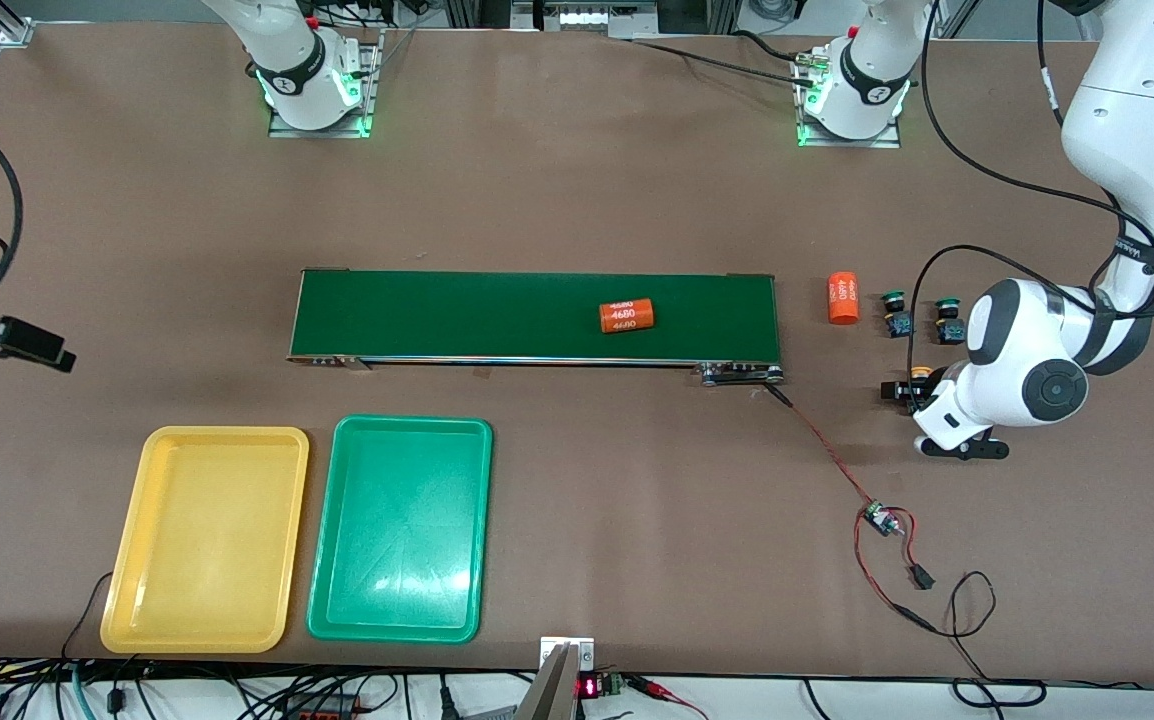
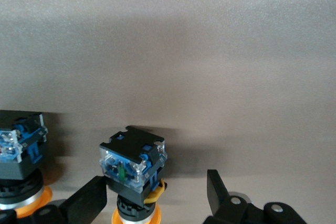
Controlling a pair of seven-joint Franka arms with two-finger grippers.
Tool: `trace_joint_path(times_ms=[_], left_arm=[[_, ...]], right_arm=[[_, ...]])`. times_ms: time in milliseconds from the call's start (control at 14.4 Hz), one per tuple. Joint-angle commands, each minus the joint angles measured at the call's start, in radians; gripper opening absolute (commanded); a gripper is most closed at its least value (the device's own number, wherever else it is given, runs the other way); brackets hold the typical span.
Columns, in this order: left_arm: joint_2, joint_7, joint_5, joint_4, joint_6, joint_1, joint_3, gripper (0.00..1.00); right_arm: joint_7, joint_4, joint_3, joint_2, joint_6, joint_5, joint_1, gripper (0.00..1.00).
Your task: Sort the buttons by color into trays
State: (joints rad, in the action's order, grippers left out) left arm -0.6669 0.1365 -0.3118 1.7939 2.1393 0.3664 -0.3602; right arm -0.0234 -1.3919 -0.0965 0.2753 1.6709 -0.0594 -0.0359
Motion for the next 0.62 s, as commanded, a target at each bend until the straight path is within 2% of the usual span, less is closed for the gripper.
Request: trace_joint_path(times_ms=[0, 138, 346, 554], left_arm=[[0.006, 0.002, -0.021, 0.013, 0.016, 0.009, -0.011, 0.86], [0.006, 0.002, -0.021, 0.013, 0.013, 0.009, -0.013, 0.86], [0.012, 0.002, -0.021, 0.004, 0.010, 0.008, -0.016, 0.87], [0.015, 0.003, -0.021, 0.002, 0.010, 0.006, -0.017, 0.88]], right_arm=[[0.132, -0.004, 0.001, -0.074, -0.156, 0.013, -0.007, 1.00], [0.180, -0.003, 0.001, -0.096, -0.191, 0.018, -0.004, 1.00], [0.157, 0.025, 0.003, -0.081, -0.171, 0.019, -0.009, 1.00], [0.137, 0.031, 0.012, -0.081, -0.180, 0.142, 0.008, 1.00]])
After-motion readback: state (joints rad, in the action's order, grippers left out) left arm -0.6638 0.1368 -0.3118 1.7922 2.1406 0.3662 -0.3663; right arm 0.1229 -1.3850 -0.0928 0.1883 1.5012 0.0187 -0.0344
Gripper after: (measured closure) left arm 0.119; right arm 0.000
